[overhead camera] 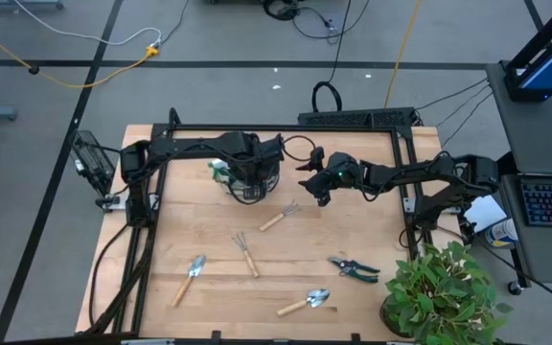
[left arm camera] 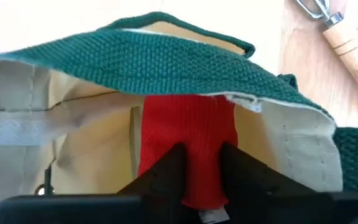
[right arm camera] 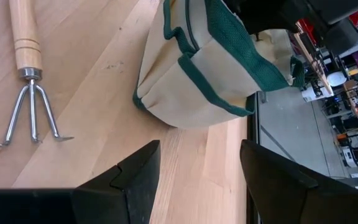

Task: Pick & Place Garden tools in Gardening bag
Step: Put the black gloves into the gardening bag, then put the top hand rake into the gardening bag

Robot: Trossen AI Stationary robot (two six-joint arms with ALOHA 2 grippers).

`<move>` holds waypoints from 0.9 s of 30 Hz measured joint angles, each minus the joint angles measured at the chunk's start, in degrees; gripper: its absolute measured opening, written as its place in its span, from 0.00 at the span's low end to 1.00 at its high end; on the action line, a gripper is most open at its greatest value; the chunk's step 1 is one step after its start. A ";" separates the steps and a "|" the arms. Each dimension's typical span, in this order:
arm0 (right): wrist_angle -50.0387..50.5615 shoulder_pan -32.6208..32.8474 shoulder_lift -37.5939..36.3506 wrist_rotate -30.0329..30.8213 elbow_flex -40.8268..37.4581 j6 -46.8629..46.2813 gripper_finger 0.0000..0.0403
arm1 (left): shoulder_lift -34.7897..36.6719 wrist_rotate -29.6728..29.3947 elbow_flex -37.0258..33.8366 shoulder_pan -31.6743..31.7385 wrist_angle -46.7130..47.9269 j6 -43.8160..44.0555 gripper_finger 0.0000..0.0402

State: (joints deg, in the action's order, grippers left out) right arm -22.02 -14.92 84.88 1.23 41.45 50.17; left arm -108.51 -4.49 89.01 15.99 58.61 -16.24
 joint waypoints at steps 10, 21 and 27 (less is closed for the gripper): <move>0.02 1.58 0.00 0.05 0.00 -0.02 0.53 | 6.53 -6.90 -0.02 -2.84 0.24 -5.50 0.45; 0.02 5.50 0.00 0.18 0.00 -6.31 0.53 | 20.30 -7.74 -0.43 -6.50 0.72 2.76 0.49; 0.06 10.71 0.00 0.00 0.00 -12.13 0.53 | 22.37 -1.46 -4.20 -7.70 0.82 8.00 0.42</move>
State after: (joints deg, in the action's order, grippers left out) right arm -21.96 -4.21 84.88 1.23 41.45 38.04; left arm -86.14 -5.95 84.82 8.29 59.43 -8.24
